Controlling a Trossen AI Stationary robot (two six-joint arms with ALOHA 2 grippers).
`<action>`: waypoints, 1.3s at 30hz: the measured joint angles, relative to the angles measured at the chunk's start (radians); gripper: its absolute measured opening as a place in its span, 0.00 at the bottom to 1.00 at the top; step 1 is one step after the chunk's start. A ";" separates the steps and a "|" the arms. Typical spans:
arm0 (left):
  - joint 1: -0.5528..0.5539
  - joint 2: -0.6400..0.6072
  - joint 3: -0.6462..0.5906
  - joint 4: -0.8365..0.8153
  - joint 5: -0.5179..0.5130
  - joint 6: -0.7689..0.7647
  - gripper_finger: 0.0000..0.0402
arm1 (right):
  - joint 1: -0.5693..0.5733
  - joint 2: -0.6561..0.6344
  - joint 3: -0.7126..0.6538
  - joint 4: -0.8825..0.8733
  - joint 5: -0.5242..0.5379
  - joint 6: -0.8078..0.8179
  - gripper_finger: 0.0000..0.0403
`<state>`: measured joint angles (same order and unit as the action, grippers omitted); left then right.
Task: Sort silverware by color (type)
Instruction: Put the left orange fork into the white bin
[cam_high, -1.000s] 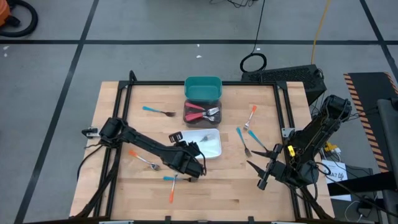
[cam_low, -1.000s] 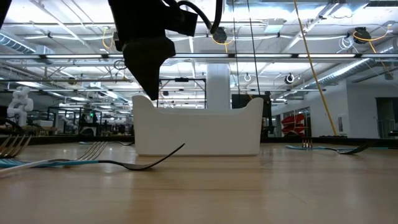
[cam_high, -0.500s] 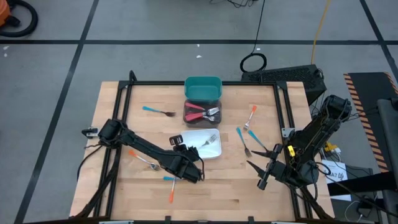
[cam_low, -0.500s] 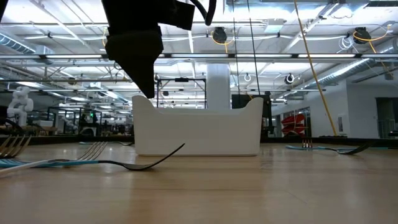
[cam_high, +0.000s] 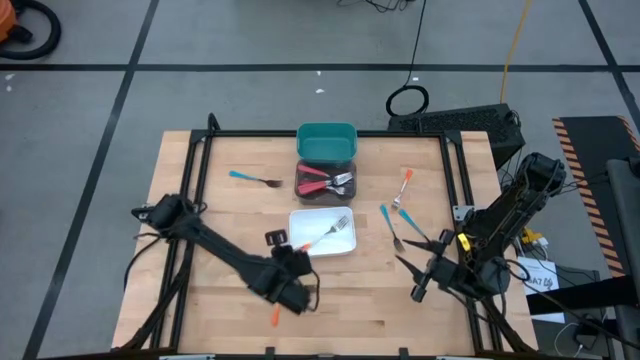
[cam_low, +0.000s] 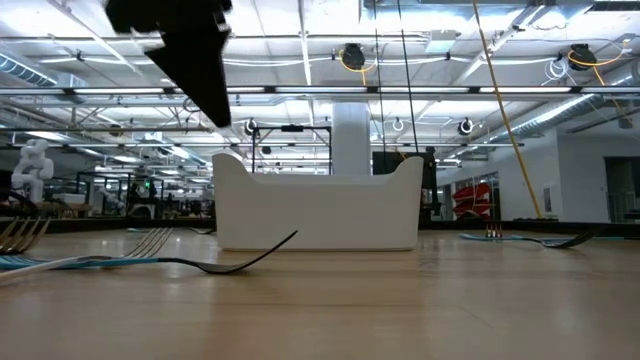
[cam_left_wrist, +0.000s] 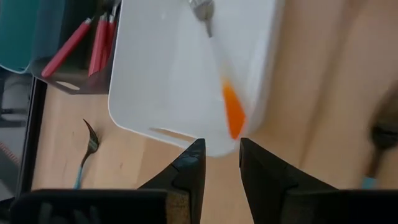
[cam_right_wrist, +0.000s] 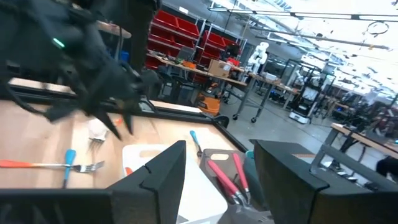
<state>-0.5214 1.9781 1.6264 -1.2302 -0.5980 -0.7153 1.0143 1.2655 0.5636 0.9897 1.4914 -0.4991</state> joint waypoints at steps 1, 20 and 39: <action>-0.018 -0.008 0.000 0.000 -0.010 -0.014 0.25 | -0.006 0.000 0.000 0.000 0.000 -0.007 0.46; -0.354 -0.014 0.000 0.201 -0.108 -0.326 0.25 | -0.071 0.000 0.000 0.000 -0.004 -0.007 0.46; -0.391 0.044 0.000 -0.220 -0.069 -0.451 0.25 | -0.070 0.001 0.000 -0.089 -0.004 0.159 0.46</action>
<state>-0.9123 2.0219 1.6268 -1.4497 -0.6673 -1.1659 0.9440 1.2666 0.5636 0.9004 1.4872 -0.3400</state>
